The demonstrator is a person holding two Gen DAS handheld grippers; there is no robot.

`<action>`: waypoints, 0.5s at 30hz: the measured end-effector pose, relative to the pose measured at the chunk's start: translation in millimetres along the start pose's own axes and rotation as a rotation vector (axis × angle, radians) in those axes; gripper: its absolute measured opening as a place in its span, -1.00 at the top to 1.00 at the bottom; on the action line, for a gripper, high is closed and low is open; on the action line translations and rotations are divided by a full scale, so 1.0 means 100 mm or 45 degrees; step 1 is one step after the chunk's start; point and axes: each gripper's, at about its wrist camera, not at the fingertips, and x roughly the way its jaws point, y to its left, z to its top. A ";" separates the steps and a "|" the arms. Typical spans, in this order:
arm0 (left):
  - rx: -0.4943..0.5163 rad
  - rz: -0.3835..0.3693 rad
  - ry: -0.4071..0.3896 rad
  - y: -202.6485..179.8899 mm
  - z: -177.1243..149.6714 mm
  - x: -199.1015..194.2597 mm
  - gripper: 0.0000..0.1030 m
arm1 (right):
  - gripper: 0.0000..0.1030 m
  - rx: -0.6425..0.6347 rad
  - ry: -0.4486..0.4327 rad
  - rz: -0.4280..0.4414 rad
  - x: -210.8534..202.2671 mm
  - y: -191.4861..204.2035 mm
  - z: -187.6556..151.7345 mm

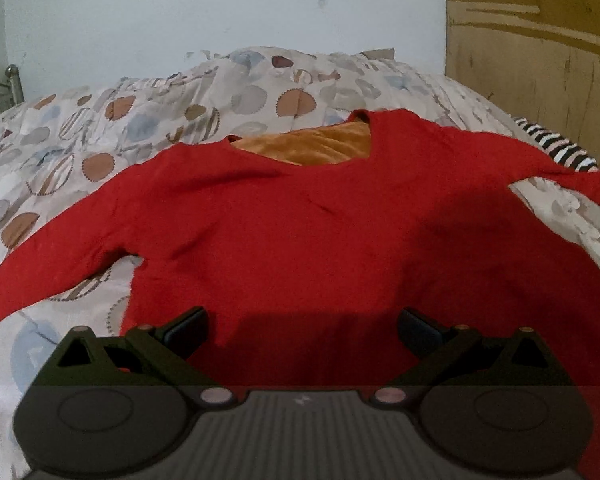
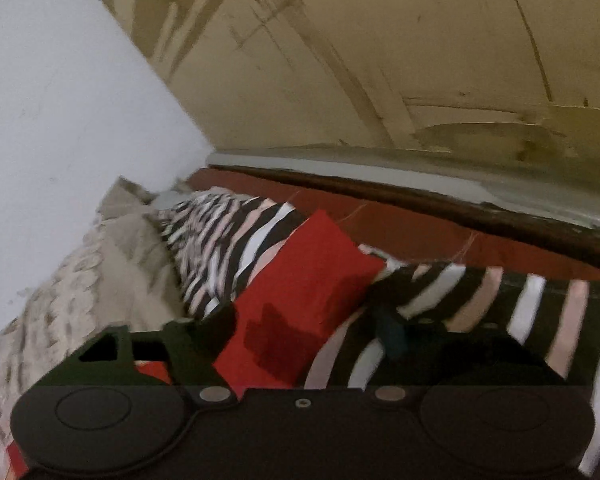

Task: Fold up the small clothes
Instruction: 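Grasp the red shirt's sleeve cuff with the right gripper and lift it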

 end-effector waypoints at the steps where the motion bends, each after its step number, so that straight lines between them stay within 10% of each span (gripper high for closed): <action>1: -0.005 0.003 -0.004 0.02 0.01 -0.02 -0.99 | 0.05 0.010 -0.003 -0.024 0.04 0.01 0.03; 4: -0.021 0.011 -0.027 0.11 0.06 -0.12 -0.99 | 0.87 -0.065 -0.034 -0.079 0.03 0.17 0.07; 10: -0.054 0.047 -0.074 0.28 0.19 -0.28 -0.99 | 0.91 -0.385 -0.185 -0.031 -0.43 0.78 0.13; 15: -0.131 0.074 -0.108 0.46 0.31 -0.38 -0.99 | 0.91 -0.699 -0.297 0.260 -1.19 1.69 -0.04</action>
